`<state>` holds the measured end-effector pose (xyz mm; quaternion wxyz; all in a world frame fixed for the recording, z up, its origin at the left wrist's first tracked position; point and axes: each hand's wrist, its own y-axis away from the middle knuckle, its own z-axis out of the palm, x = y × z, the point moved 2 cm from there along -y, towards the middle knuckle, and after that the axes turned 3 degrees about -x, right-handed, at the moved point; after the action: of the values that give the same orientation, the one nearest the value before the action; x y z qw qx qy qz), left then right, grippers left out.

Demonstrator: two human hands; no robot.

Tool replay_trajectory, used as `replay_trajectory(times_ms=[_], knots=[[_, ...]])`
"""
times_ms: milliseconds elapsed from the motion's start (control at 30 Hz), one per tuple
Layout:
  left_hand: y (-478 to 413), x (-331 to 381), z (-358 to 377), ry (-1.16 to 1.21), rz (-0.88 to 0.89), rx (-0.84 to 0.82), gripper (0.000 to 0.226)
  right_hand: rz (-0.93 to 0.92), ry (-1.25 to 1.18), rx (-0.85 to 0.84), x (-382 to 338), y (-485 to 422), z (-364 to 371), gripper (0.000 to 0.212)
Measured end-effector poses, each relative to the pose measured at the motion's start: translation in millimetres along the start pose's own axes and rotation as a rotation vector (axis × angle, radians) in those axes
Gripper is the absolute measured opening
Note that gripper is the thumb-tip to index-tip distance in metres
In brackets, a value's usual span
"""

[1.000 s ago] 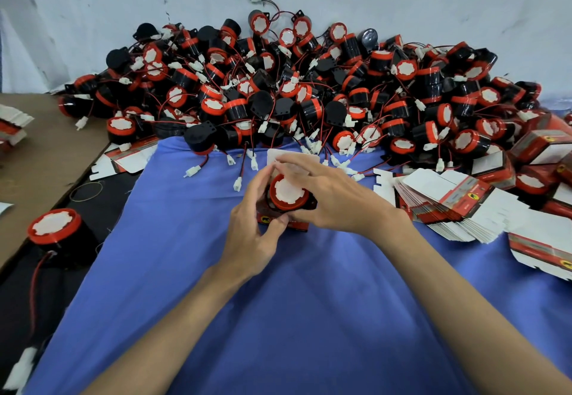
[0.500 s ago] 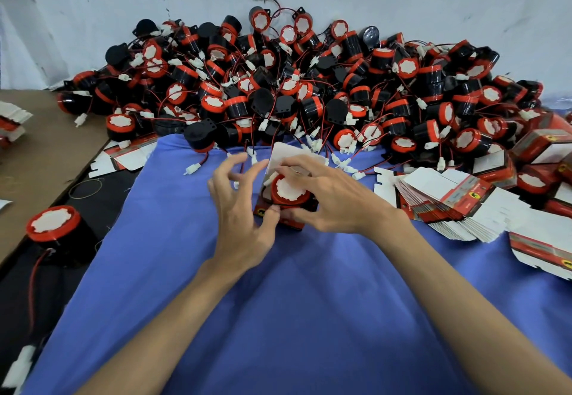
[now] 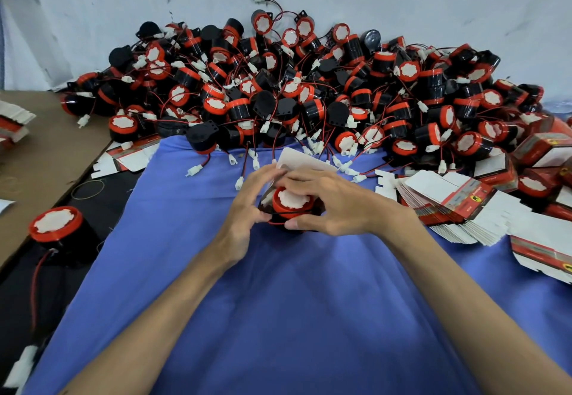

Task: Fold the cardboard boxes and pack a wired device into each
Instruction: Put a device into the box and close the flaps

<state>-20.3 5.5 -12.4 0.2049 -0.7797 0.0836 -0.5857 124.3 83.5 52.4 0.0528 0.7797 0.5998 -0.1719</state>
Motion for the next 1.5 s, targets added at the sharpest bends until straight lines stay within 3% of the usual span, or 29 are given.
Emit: replay_trajectory(times_ms=[167, 267, 533, 700, 1000, 1167, 1267, 1333, 1500], knots=[[4, -9, 1, 0.119, -0.048, -0.026, 0.044, 0.018, -0.02, -0.014, 2, -1, -3, 0.044], [5, -16, 3, 0.072, -0.065, -0.082, 0.033, 0.097, 0.082, -0.004, 5, 1, -4, 0.047], [3, -13, 5, -0.178, -0.059, -0.005, 0.069, 0.081, 0.396, 0.031, 0, 0, -2, 0.062], [1, -17, 4, -0.272, -0.076, 0.014, 0.067, 0.101, 0.36, -0.037, -1, 0, 3, 0.061], [1, -18, 2, -0.236, -0.09, 0.055, 0.065, 0.025, 0.317, -0.137, 6, -7, 20, 0.061], [1, -20, 0, -0.208, -0.095, 0.037, 0.062, 0.069, 0.326, 0.0, 1, -5, 21, 0.053], [0, -21, -1, -0.218, -0.096, 0.052, 0.064, 0.218, 0.493, 0.119, -2, -5, 13, 0.05], [0, -20, -1, -0.235, -0.1, 0.048, 0.067, 0.311, 0.511, 0.06, -1, -6, 11, 0.041], [0, -19, -1, -0.268, -0.111, 0.045, 0.065, 0.268, 0.647, -0.188, 2, -4, 20, 0.029]])
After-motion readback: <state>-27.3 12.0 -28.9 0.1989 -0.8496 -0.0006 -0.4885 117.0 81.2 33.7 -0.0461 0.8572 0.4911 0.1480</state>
